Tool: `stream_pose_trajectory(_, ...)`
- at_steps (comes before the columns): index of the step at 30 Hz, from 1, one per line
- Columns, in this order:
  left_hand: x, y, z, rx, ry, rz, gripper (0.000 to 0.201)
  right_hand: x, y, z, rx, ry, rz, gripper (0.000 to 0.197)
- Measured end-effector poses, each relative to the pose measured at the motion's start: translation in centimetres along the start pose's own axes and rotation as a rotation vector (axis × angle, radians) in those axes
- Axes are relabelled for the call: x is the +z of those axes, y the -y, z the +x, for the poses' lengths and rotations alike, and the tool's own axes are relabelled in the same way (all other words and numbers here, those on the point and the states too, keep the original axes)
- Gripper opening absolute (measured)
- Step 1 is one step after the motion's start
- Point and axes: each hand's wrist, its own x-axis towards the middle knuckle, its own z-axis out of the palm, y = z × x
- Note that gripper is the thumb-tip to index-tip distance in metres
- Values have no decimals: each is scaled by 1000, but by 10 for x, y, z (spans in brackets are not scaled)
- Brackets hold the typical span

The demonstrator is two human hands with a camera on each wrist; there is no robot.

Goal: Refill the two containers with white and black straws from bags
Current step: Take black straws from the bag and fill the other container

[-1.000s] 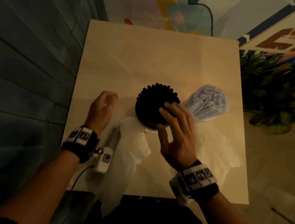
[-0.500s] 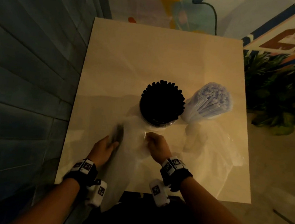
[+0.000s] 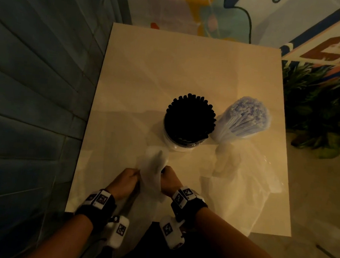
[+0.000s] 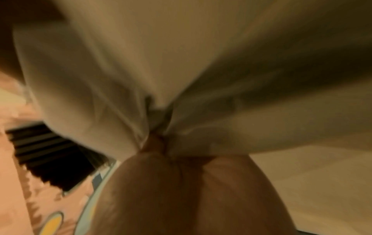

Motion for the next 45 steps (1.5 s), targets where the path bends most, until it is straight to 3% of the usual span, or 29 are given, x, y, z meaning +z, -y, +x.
stream_pose_trajectory(2, -7, -2, 4, 56, -40, 54, 38, 3, 1, -3, 26, -45, 69, 35)
stream_pose_trajectory(6, -14, -5, 9, 164, -175, -19, 38, 6, 4, -9, 50, -168, 330, 28)
stream_pose_trajectory(10, -21, -1, 14, 170, -376, -125, 32, -2, -2, -11, 156, -205, 641, 18)
stream_pose_trajectory(12, -28, 9, 18, 142, -413, -131, 29, -4, -6, -14, 147, -208, 734, 15)
stream_pose_trajectory(16, -28, 17, 13, 94, -337, -170, 27, -4, -12, -16, 122, -192, 718, 39)
stream_pose_trajectory(21, -11, 6, 8, 226, -180, -133, 22, -2, -11, -12, -56, -150, 401, 15)
stream_pose_trajectory(24, -6, 7, 9, 283, -136, -75, 24, -3, -7, -13, -50, -126, 362, 31)
stream_pose_trajectory(27, -13, 12, 14, 303, -275, -7, 27, -2, -9, -14, 14, -167, 557, 6)
stream_pose_trajectory(30, -29, 22, 22, 252, -524, 7, 25, -3, -4, -24, 12, -240, 772, 27)
stream_pose_trajectory(34, -34, 33, 25, 151, -572, -16, 23, -16, 3, -46, -118, -311, 889, 20)
stream_pose_trajectory(38, -30, 39, 30, 141, -596, 152, 21, -45, 21, -70, -307, -441, 1013, 19)
stream_pose_trajectory(42, -27, 42, 36, 160, -663, 231, 24, -88, 38, -81, -497, -656, 1026, 28)
stream_pose_trajectory(45, -34, 42, 40, 127, -685, 299, 21, -118, 45, -85, -583, -730, 1052, 35)
